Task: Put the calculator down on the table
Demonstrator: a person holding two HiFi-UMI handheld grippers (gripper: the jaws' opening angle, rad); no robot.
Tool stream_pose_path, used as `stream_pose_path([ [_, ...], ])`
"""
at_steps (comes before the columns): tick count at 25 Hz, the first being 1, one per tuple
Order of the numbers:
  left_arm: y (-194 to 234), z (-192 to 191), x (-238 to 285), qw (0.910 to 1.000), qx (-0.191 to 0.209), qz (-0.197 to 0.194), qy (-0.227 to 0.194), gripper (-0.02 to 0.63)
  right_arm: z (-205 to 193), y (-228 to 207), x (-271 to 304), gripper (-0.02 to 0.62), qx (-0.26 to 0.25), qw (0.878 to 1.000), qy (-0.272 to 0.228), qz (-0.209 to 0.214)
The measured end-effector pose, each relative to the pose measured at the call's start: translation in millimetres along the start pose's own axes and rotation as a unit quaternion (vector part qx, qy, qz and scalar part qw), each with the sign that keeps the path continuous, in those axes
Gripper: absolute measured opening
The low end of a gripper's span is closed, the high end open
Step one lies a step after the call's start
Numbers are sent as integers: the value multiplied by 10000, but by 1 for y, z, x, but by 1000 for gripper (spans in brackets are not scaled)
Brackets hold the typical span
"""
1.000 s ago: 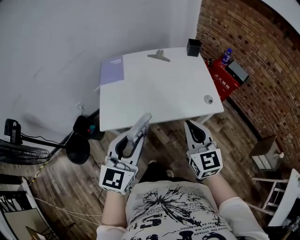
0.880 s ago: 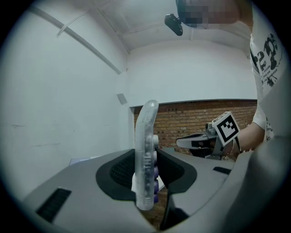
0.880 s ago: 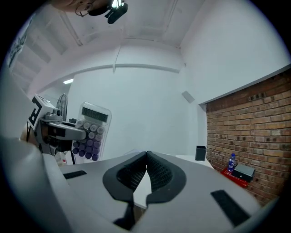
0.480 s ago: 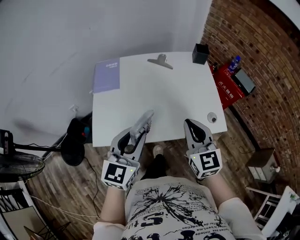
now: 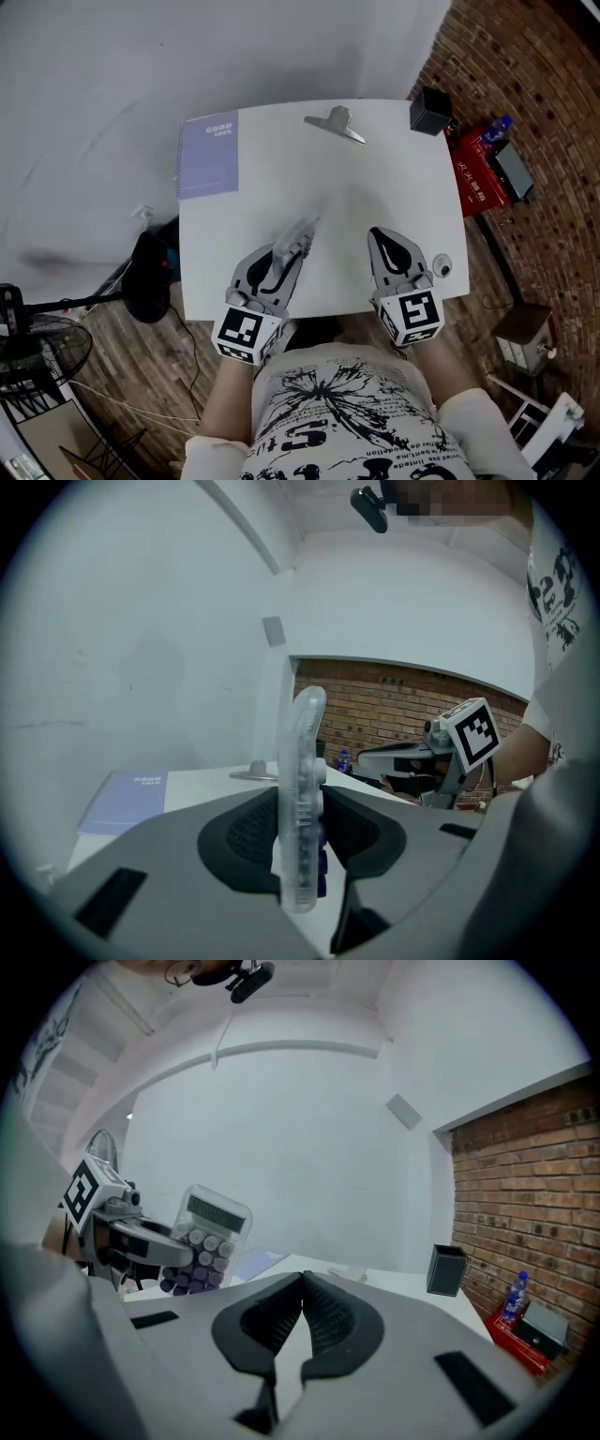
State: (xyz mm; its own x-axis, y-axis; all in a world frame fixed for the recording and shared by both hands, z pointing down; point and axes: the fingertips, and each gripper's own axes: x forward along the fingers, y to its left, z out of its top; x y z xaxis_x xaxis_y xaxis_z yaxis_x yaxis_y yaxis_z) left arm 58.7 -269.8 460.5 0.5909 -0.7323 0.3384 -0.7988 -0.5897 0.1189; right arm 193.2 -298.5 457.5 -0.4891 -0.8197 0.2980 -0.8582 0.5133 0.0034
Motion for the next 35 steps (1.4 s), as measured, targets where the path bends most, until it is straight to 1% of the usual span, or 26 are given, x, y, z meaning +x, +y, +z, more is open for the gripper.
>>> stream_pose_path([
  [6,34,-34,56,9980,-323,-137,530,138,-15,-15,61,14,93,9995,222,187],
  [11,46,-65,86,9926,-700,-311,940,140,-33,-21,90,14,229,9984,451,267],
  [15,50,-82,100,9878,-793,-509,1240,140,-44,-24,107,14,217,9974,578,361],
  [17,52,-86,105,9855,-979,-587,1255,141,-48,-26,114,14,175,9972,631,369],
  [20,60,-87,111,9806,-1404,-595,1234,143,-50,-28,121,14,175,9970,671,343],
  [22,67,-88,115,9768,-1685,-525,1211,146,-50,-29,124,14,193,9971,674,310],
  [24,77,-90,119,9742,-1883,-363,1189,155,-48,-30,126,14,208,9971,677,278],
  [27,90,-92,123,9738,-1884,-130,1268,176,-47,-28,127,14,210,9970,696,265],
  [32,98,-99,124,9769,-1463,78,1555,173,-48,-27,128,14,191,9969,732,231],
  [35,99,-101,124,9756,-1563,70,1538,172,-47,-25,131,14,192,9967,750,223],
])
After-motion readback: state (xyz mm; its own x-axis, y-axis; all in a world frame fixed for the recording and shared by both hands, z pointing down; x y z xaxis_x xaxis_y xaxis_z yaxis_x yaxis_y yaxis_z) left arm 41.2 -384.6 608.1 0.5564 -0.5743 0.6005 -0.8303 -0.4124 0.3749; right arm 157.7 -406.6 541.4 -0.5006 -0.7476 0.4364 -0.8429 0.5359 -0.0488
